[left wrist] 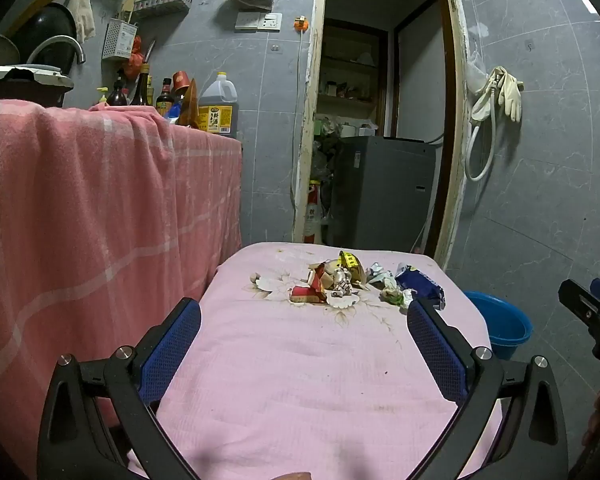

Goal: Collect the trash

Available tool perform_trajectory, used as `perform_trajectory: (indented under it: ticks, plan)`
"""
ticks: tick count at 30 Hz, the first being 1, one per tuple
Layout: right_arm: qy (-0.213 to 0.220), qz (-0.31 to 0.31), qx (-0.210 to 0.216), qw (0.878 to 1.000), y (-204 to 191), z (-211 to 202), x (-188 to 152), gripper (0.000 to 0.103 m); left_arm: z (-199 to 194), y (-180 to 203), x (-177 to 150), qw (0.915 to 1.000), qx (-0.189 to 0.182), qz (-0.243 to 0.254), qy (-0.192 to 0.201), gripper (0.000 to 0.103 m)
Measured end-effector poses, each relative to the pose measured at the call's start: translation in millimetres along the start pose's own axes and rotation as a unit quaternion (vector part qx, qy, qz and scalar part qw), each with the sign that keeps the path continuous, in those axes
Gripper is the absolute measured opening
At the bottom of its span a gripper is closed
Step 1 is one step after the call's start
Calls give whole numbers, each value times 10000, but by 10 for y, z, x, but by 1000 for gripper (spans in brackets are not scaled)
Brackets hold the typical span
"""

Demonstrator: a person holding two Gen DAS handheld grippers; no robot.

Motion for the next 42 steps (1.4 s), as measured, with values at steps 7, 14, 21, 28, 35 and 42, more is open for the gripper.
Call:
perform_trajectory:
  ticks: [7, 14, 21, 28, 35, 42]
  plan:
    - [12, 8, 7, 10000, -5, -1, 8, 103, -13, 5, -4, 10000, -6, 14, -3, 101]
    - [17, 0, -4, 10000, -9, 3, 10, 103, -23, 13, -15, 10000, -7, 16, -7, 101]
    - [15, 4, 2, 10000, -10, 6, 12, 103, -14, -6, 14, 10000, -2, 16, 5, 101]
    - [21, -2, -3, 10000, -10, 4, 15, 103, -13, -5, 15, 10000, -4, 14, 1, 101]
    - [26, -4, -4, 10000, -9, 1, 14, 103, -14, -5, 16, 10000, 0, 15, 2, 101]
    - [26, 0, -3, 10000, -8, 1, 13, 103, -15, -5, 15, 10000, 3, 28, 4, 101]
Point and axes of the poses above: each gripper's, at about its wrist camera, not at the fingertips, and z roughly the way its jaws point, y to its right, x to its top, the point moved 8 cm from there along z, roughly the way its jaws point, and after that the axes turned 4 degrees about x, right-handed, at the moved point
